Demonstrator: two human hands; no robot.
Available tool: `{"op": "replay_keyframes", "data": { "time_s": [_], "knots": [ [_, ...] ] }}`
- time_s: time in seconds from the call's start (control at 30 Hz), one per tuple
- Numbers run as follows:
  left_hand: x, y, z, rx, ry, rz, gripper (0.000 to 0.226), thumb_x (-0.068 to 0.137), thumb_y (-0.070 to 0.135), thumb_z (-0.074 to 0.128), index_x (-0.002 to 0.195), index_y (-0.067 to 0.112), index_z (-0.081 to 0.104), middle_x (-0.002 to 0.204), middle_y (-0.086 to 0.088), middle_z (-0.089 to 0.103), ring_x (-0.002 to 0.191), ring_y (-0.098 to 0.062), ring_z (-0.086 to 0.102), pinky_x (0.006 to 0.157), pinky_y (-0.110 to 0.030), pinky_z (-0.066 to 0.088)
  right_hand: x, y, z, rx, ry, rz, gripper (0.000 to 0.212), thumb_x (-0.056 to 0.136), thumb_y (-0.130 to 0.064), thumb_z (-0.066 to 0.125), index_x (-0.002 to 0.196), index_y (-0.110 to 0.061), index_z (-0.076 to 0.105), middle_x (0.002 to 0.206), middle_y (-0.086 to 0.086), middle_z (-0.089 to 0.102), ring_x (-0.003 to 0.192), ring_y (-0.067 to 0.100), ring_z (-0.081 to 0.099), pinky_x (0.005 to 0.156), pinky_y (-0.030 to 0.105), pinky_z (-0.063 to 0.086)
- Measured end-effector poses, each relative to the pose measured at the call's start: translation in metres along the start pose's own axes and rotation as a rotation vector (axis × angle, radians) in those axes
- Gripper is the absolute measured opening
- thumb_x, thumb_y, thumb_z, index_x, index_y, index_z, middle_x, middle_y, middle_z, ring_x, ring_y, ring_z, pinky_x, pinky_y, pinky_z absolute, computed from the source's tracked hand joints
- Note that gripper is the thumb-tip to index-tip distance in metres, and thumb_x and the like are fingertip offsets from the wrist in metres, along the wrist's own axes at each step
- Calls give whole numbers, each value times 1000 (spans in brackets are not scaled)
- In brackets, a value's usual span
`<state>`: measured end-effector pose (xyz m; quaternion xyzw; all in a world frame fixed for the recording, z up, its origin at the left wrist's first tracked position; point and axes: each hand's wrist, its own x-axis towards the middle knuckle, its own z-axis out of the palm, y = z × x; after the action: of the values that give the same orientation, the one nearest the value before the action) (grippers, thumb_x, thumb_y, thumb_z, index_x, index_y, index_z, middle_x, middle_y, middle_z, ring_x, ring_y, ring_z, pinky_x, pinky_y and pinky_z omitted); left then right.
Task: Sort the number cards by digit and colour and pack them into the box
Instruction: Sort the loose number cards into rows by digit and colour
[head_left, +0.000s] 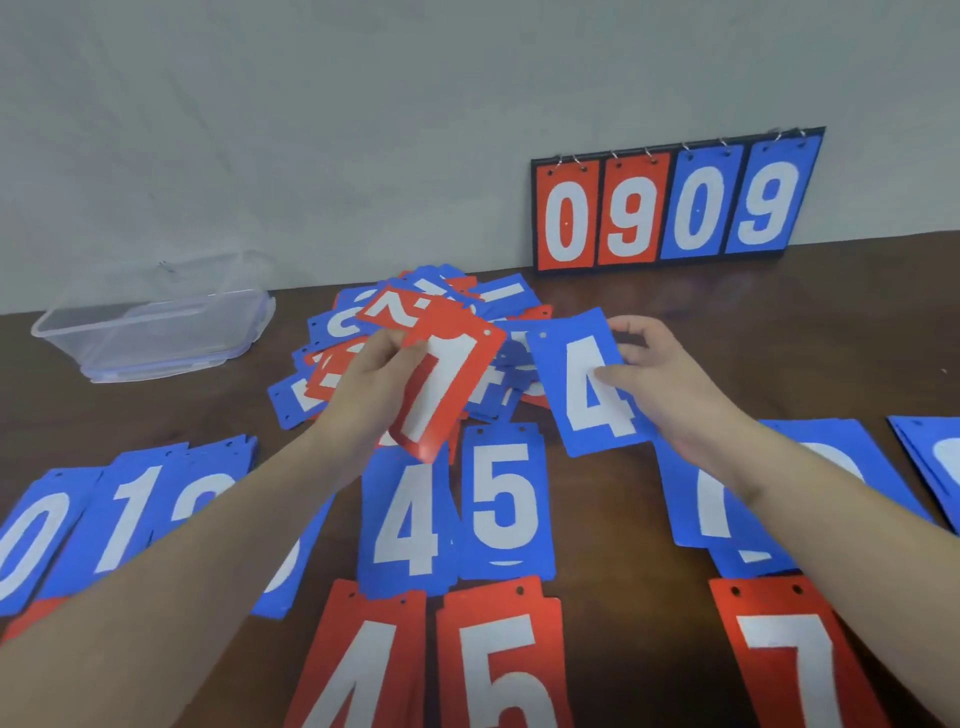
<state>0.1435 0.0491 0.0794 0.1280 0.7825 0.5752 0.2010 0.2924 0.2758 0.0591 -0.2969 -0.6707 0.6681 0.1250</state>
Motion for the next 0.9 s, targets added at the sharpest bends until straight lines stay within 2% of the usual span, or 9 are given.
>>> {"op": "replay_keyframes", "data": {
  "time_s": [0.13,0.2,0.27,0.5,0.6,0.63,0.73,0.83,0.9],
  "knots": [
    [-8,-2,17,-102,-24,-21,11,101,33,59,91,27,61,104,1,74,98,-22,72,83,-42,57,-7,11,-22,-52,-27,16,70,95,-4,66,143,-43,32,112,-4,73,86,21,77,70,41,63],
    [-11,-1,24,-106,-40,-19,3,101,29,59,101,28,62,108,5,75,99,-18,73,78,-36,59,-8,13,-29,-86,-25,12,68,95,-5,65,142,-44,35,114,-3,72,89,23,76,80,51,62],
    [-17,-1,29,-102,-50,-11,13,102,23,58,114,28,59,101,12,76,97,-14,74,75,-34,59,-8,14,-35,-143,-37,7,56,96,-7,62,136,-42,44,115,-2,71,91,22,75,85,57,60],
    [-50,-4,27,-57,7,11,44,102,6,53,130,40,48,96,17,75,89,-4,72,72,-30,61,-8,13,-38,-175,-149,14,36,101,-21,59,132,-39,58,111,3,74,86,16,76,83,44,62],
    [-71,-11,15,-29,118,-38,52,101,4,52,136,41,45,99,15,74,90,-8,71,77,-35,57,-9,15,-24,-183,-259,-45,30,102,-21,56,123,-40,67,108,18,72,89,33,73,70,45,54],
    [-80,-14,9,-30,160,-55,52,100,3,51,138,38,46,104,10,74,92,-12,71,76,-35,57,-9,15,-17,-192,-297,-62,32,101,-20,57,124,-40,66,109,18,70,89,33,72,66,41,51],
    [-111,-26,-11,-62,264,-126,49,99,-2,47,135,31,49,118,-4,72,104,-26,72,85,-43,60,-10,13,12,-222,-403,-56,46,100,-18,62,137,-43,52,118,2,61,87,16,71,55,26,46],
    [-139,-38,-39,-52,354,-146,54,96,-5,44,132,35,51,116,-11,72,104,-34,71,90,-50,56,-13,12,45,-237,-498,-47,62,96,-13,67,144,-44,42,104,1,63,93,23,73,59,35,52],
    [-153,-46,-64,-14,407,-157,61,96,-4,45,133,44,50,100,-3,74,88,-25,73,80,-41,60,-19,8,67,-233,-531,-55,58,96,-9,66,141,-38,45,89,-3,66,87,19,73,61,35,56]
  ]
}}
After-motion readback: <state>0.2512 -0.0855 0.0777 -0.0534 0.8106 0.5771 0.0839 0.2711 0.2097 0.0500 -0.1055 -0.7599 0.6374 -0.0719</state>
